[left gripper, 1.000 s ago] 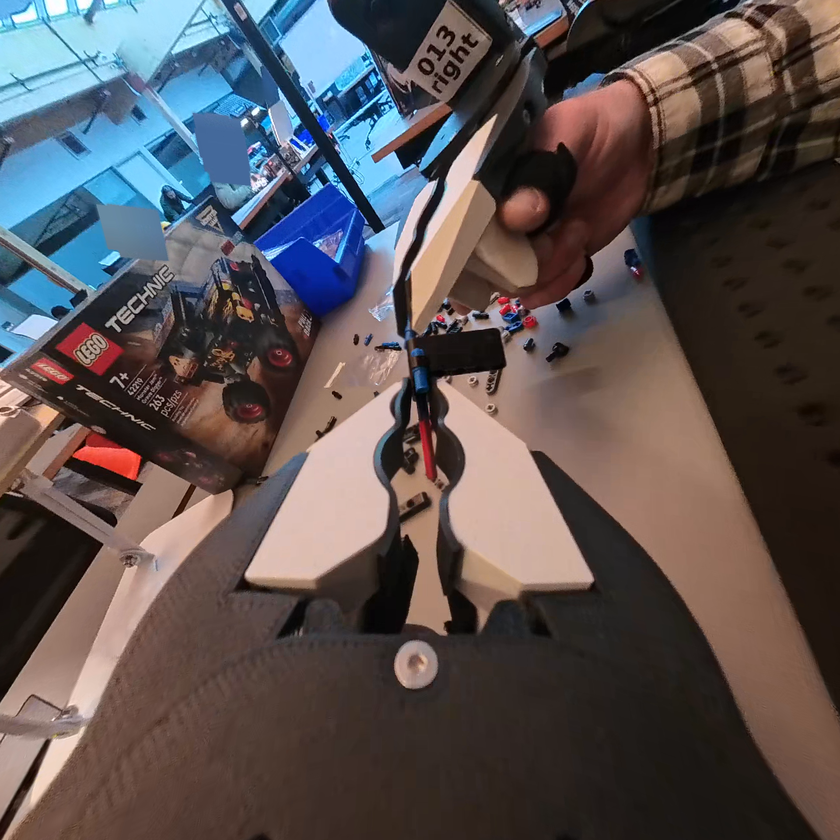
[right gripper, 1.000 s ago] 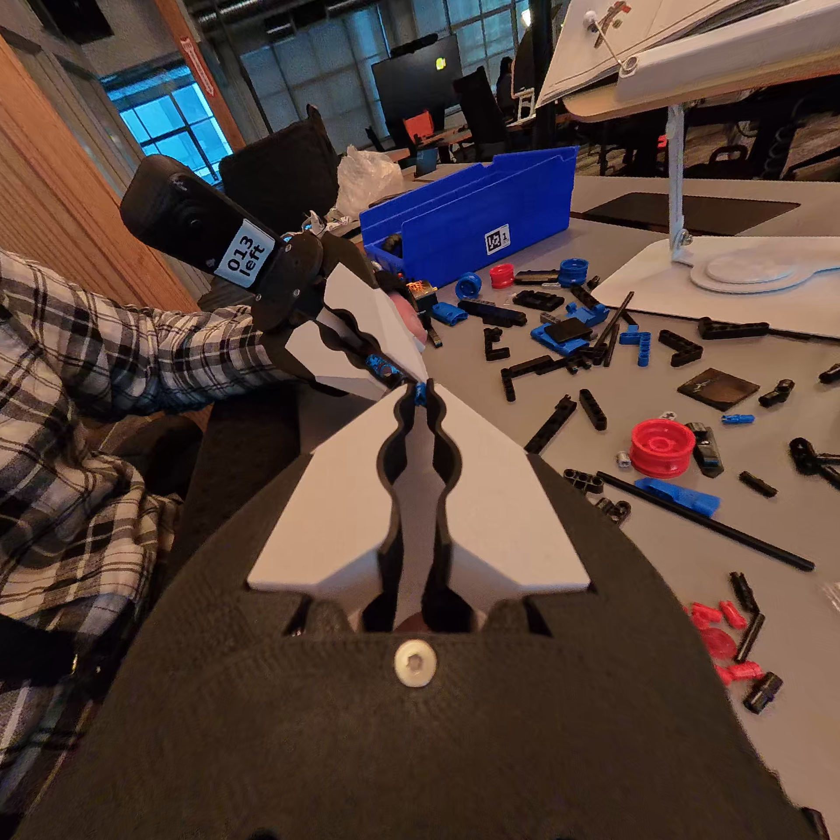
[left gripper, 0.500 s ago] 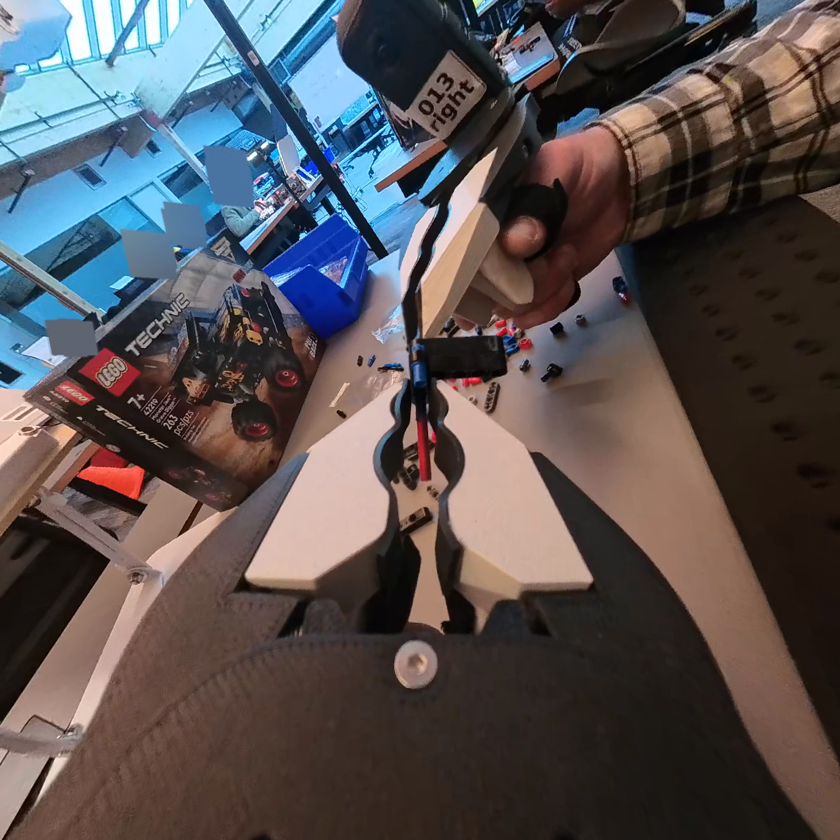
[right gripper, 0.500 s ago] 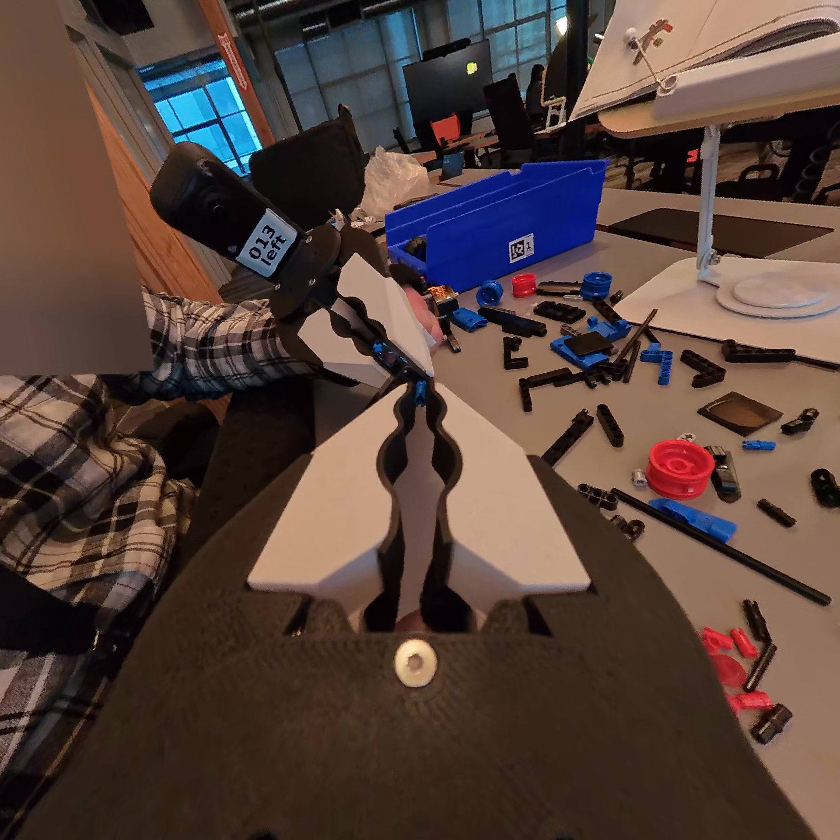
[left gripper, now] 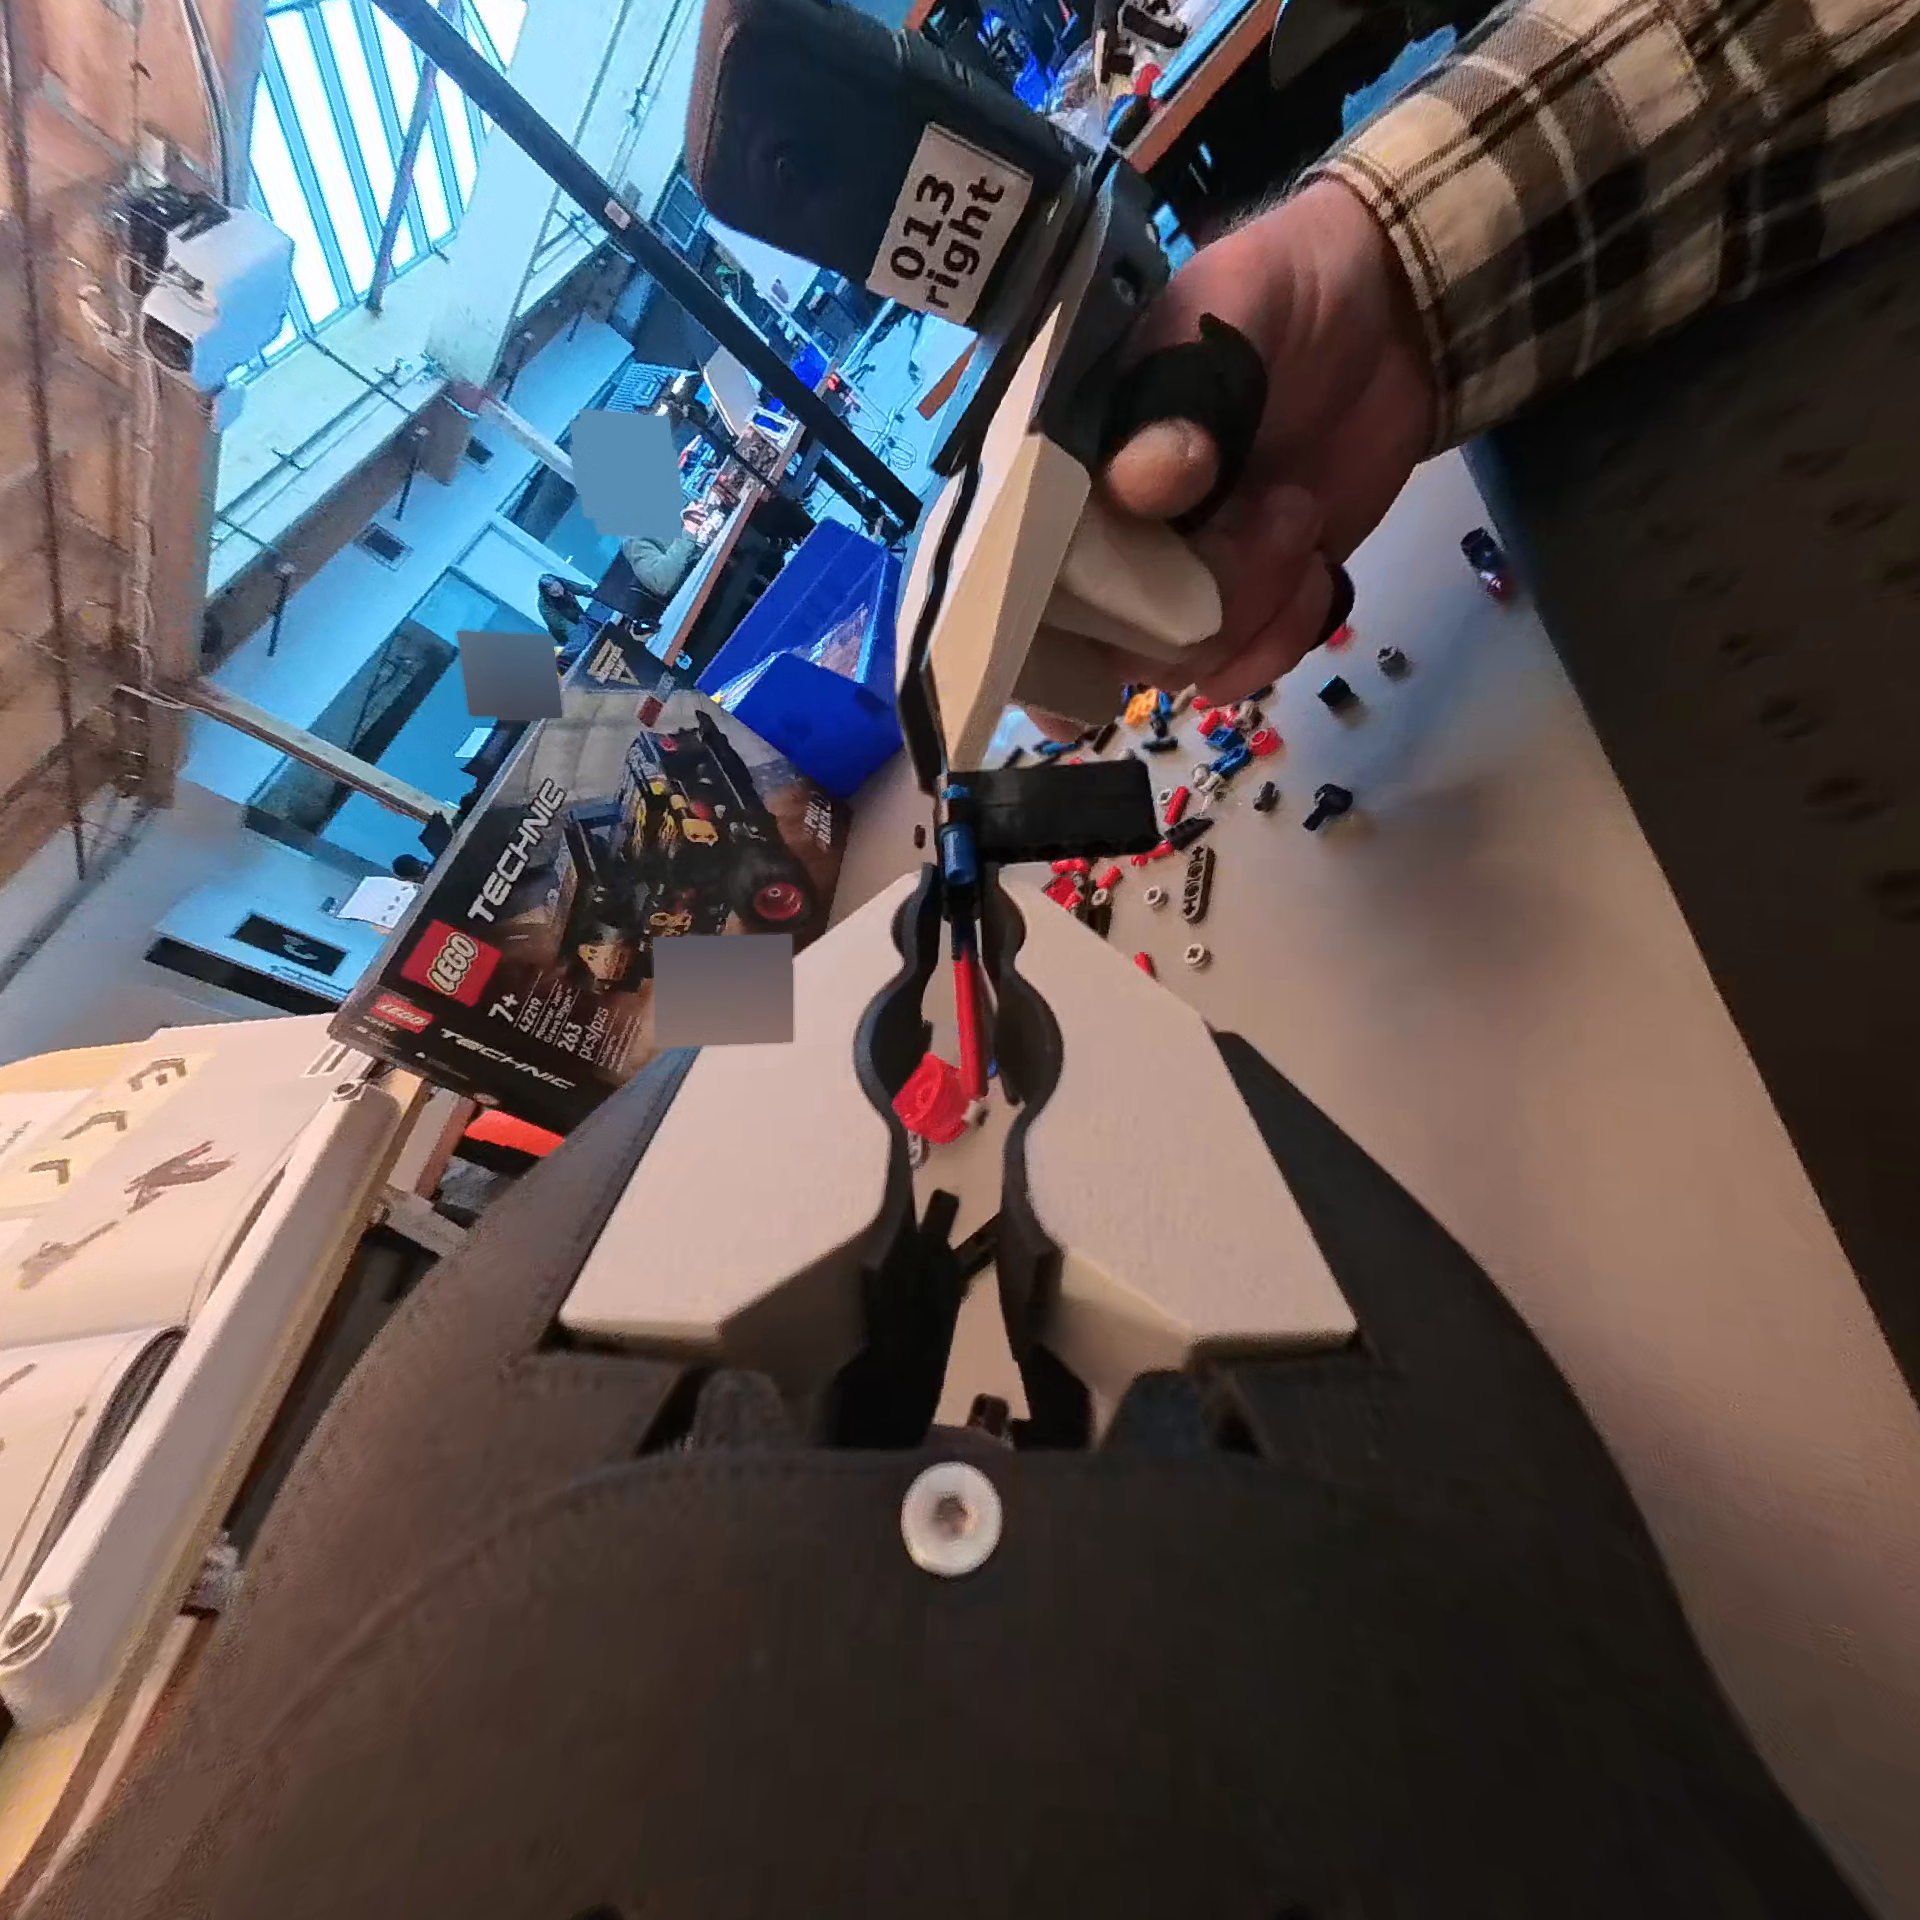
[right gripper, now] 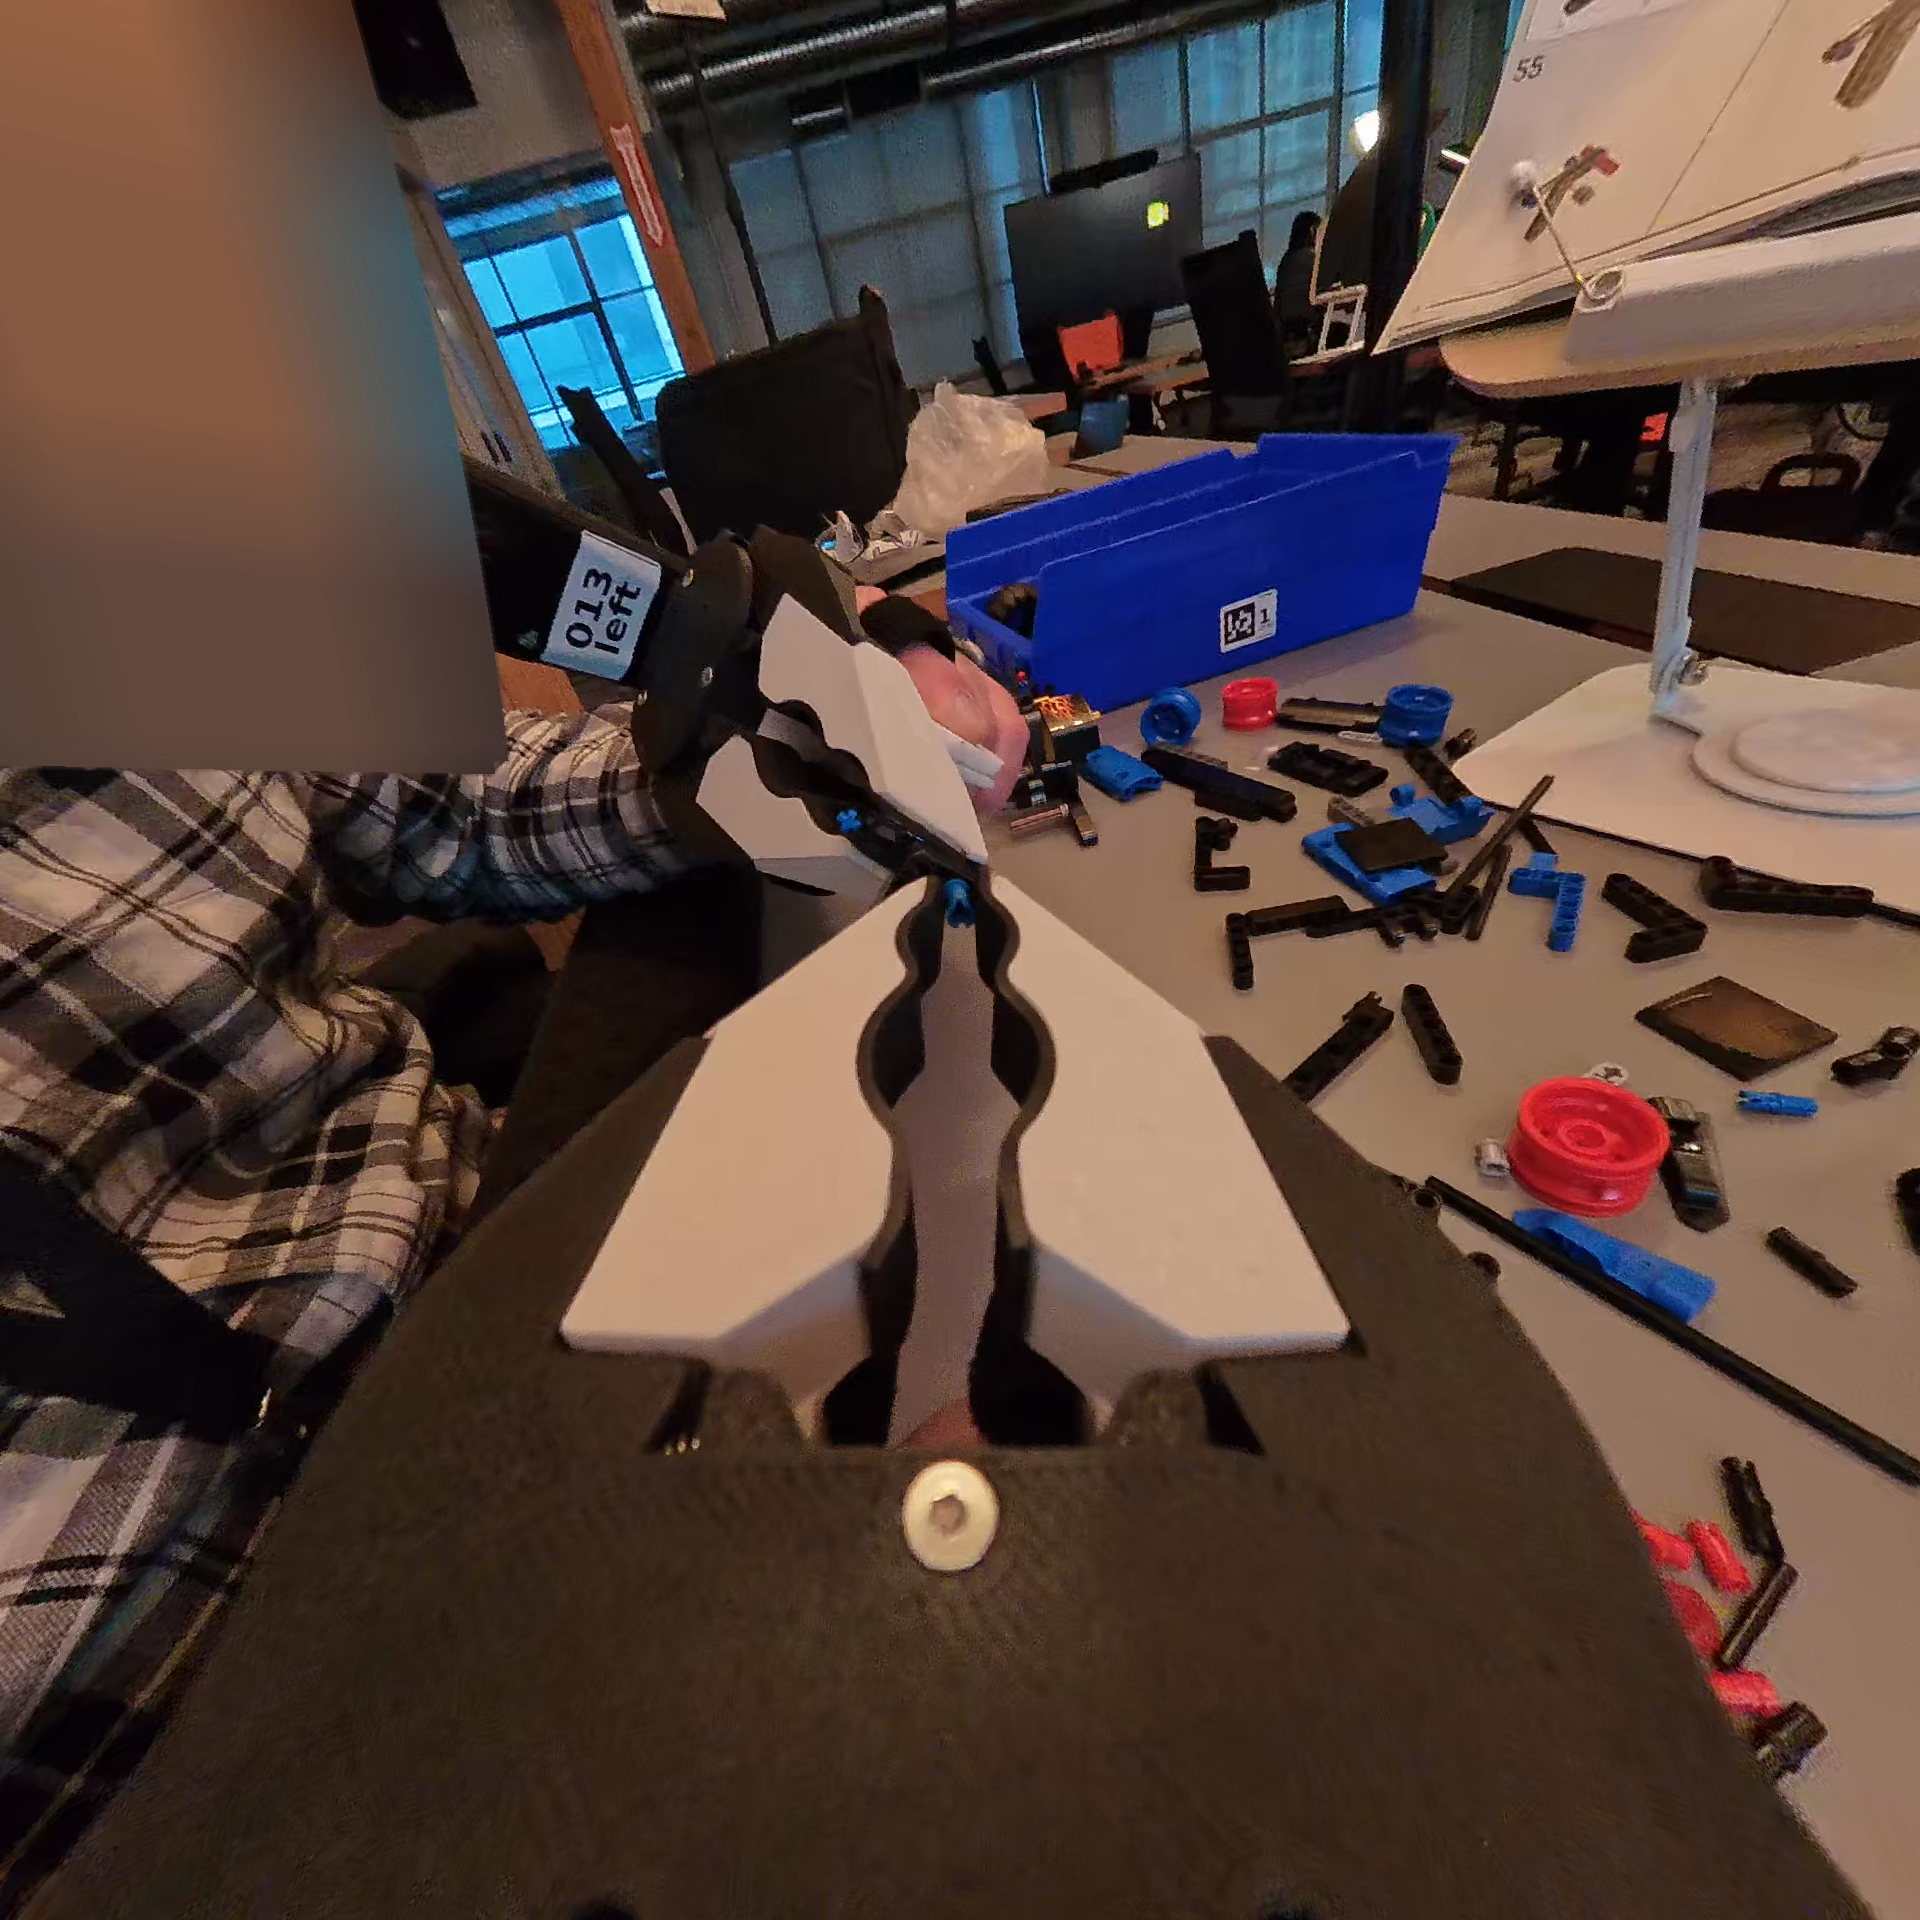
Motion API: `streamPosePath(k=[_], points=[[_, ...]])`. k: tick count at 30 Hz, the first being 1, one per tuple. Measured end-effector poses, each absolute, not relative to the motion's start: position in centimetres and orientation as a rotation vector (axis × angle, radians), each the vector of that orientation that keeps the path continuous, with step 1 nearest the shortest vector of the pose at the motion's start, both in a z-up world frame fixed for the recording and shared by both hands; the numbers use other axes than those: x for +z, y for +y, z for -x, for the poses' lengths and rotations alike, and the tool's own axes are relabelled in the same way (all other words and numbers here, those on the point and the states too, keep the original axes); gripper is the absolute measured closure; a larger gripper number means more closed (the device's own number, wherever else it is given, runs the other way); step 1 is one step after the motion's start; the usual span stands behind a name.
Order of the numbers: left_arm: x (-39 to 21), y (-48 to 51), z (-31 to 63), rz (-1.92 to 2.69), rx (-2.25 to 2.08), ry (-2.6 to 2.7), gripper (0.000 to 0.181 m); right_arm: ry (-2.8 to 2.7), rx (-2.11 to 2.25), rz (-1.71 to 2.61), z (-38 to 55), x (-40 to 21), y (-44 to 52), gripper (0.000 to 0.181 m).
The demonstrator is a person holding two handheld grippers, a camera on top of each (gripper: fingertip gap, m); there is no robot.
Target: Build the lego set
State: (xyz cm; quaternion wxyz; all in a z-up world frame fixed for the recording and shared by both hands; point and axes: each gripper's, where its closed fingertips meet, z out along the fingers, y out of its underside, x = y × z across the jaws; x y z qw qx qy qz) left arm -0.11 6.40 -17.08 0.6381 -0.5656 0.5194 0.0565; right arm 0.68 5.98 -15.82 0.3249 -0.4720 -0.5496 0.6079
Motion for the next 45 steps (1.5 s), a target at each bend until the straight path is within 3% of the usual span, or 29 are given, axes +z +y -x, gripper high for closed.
streamPosePath(k=[17,19,24,28,37,39,43,45], points=[[-16.9,6.8,0.6,1.273,0.23,1.185,0.178,-1.414,1.531,1.244,-0.3,-15.8,6.3,0.179],[-16.3,7.3,1.2,1.253,0.295,1.151,0.177,-1.364,1.571,1.262,-0.5,-15.2,6.8,0.157],[-15.3,7.7,1.8,1.22,0.355,1.098,0.177,-1.419,1.59,1.278,0.1,-15.8,5.2,0.152],[-15.1,7.6,1.3,1.188,0.389,1.1,0.177,-1.449,1.438,1.286,1.4,-16.7,4.8,0.174],[-14.4,8.6,3.5,1.294,0.305,0.97,0.141,-1.361,0.956,1.091,1.6,-15.8,7.2,0.177],[-14.5,8.6,3.7,1.326,0.261,0.952,0.14,-1.363,0.916,1.056,1.6,-15.7,7.1,0.177],[-15.1,8.4,3.3,1.396,0.14,0.947,0.158,-1.383,0.987,1.051,1.5,-15.7,6.5,0.177],[-15.0,8.1,2.8,1.426,0.0,0.912,0.158,-1.391,1.002,1.064,1.5,-15.9,6.4,0.177]])
